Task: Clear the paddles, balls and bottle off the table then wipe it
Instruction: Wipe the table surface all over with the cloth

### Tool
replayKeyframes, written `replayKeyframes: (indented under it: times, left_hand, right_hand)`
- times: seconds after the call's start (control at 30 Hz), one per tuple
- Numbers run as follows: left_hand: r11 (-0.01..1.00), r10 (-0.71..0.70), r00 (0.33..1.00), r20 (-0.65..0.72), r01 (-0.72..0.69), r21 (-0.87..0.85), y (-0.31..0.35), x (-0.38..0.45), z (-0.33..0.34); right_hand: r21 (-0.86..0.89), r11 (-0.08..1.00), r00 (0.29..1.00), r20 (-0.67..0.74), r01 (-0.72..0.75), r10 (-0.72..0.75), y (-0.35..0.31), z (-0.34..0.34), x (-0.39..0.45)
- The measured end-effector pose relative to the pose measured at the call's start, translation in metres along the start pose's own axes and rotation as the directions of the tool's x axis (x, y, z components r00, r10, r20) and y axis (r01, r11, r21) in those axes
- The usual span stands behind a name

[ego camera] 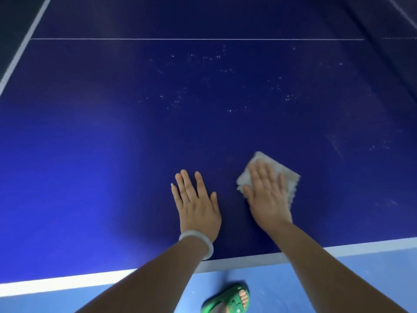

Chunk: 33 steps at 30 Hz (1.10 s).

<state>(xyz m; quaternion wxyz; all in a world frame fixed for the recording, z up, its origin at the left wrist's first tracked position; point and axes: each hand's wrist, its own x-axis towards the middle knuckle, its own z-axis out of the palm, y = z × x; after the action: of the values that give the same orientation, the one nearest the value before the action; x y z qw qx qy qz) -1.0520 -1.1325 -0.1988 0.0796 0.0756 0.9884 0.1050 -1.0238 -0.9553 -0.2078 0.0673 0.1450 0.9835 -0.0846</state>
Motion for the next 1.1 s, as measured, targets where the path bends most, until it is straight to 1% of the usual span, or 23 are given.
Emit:
replayKeyframes:
  times: [0.03,0.1,0.13,0.2,0.27,0.3,0.37,0.43,0.47,0.5,0.53,0.57,0.6,0.63,0.67,0.7,0.73,0.77,0.8,0.87,0.93,0.97,1.1]
  left_hand:
    - [0.999,0.032,0.999,0.005,-0.032,-0.039,-0.005,0.001,-0.002]
    - [0.989,0.102,0.995,-0.008,-0.102,-0.105,-0.02,0.0,-0.01]
    - [0.987,0.106,0.994,-0.039,-0.11,-0.114,-0.03,0.0,-0.013]
    - [0.996,0.037,0.994,-0.098,-0.044,-0.072,-0.054,-0.005,-0.017]
    - [1.0,-0.02,0.995,-0.096,0.018,-0.02,-0.071,-0.012,-0.02]
    - [1.0,-0.012,0.996,-0.09,0.012,0.002,-0.076,-0.016,-0.019]
    - [0.999,0.023,0.997,-0.08,-0.02,0.041,-0.08,-0.02,-0.017]
    - [0.997,0.024,0.997,-0.073,-0.018,0.075,-0.08,-0.02,-0.013]
    - [0.996,0.014,0.997,-0.071,-0.008,0.087,-0.08,-0.019,-0.011]
    - [0.995,0.005,0.998,-0.069,0.001,0.095,-0.081,-0.019,-0.009]
    - [0.995,0.0,0.998,-0.068,0.007,0.102,-0.081,-0.019,-0.008]
    - [0.994,-0.001,0.998,-0.069,0.009,0.11,-0.081,-0.019,-0.007]
    - [0.993,0.002,0.998,-0.069,0.006,0.117,-0.081,-0.019,-0.006]
    - [0.993,0.005,0.998,-0.066,0.003,0.117,-0.081,-0.02,-0.006]
    - [0.994,0.006,0.998,-0.064,0.001,0.11,-0.08,-0.02,-0.006]
    - [0.995,0.006,0.998,-0.065,0.001,0.101,-0.08,-0.02,-0.006]
    - [0.996,0.004,0.998,-0.066,0.002,0.095,-0.08,-0.02,-0.006]
    - [0.996,0.002,0.998,-0.068,0.004,0.094,-0.08,-0.02,-0.006]
    - [0.995,0.002,0.998,-0.069,0.004,0.095,-0.08,-0.02,-0.005]
    - [0.996,0.002,0.998,-0.066,0.004,0.09,-0.08,-0.02,-0.006]
    - [0.997,0.002,0.998,-0.064,0.003,0.078,-0.081,-0.02,-0.007]
    - [0.997,0.002,0.998,-0.062,0.003,0.076,-0.08,-0.02,-0.007]
    - [0.997,0.0,0.998,-0.061,0.005,0.071,-0.081,-0.02,-0.005]
  right_hand:
    - [0.012,0.995,0.995,-0.017,-0.097,0.097,0.011,-0.002,-0.005]
    - [0.053,0.96,0.96,-0.044,-0.275,0.278,0.02,-0.002,-0.023]
    - [0.075,0.942,0.942,-0.054,-0.327,0.332,0.018,0.0,-0.035]
    - [0.092,0.932,0.932,-0.072,-0.349,0.356,-0.004,0.005,-0.059]
    - [0.074,0.957,0.955,-0.085,-0.28,0.286,-0.038,0.01,-0.073]
    - [0.061,0.976,0.973,-0.086,-0.211,0.216,-0.057,0.012,-0.074]
    - [0.023,1.0,0.997,-0.08,-0.012,0.014,-0.088,0.015,-0.063]
    - [-0.042,0.979,0.98,-0.009,0.197,-0.198,-0.1,0.012,-0.039]
    - [-0.087,0.961,0.965,0.011,0.263,-0.263,-0.095,0.009,-0.024]
    - [-0.113,0.955,0.961,0.022,0.275,-0.275,-0.084,0.006,-0.009]
    - [-0.095,0.973,0.977,0.031,0.212,-0.21,-0.07,0.002,0.005]
    - [-0.05,0.995,0.996,0.025,0.083,-0.082,-0.052,-0.003,0.014]
    - [0.004,0.997,0.997,0.017,-0.072,0.072,-0.035,-0.007,0.019]
    - [0.047,0.977,0.978,0.009,-0.21,0.21,-0.021,-0.009,0.018]
    - [0.079,0.949,0.952,0.0,-0.304,0.305,-0.015,-0.011,0.013]
    - [0.096,0.931,0.935,-0.018,-0.352,0.355,-0.016,-0.01,0.005]
    - [0.102,0.927,0.93,-0.033,-0.361,0.366,-0.026,-0.008,-0.004]
    - [0.1,0.936,0.939,-0.038,-0.337,0.342,-0.04,-0.005,-0.012]
    - [0.087,0.955,0.957,-0.032,-0.284,0.287,-0.056,-0.003,-0.015]
    - [0.048,0.992,0.993,0.0,-0.12,0.12,-0.09,0.003,-0.008]
    - [0.014,1.0,0.999,0.028,0.018,-0.019,-0.125,0.007,0.014]
    - [0.01,0.999,0.998,0.036,0.046,-0.046,-0.14,0.008,0.027]
    - [0.02,0.998,0.996,0.058,0.068,-0.069,-0.176,0.007,0.07]
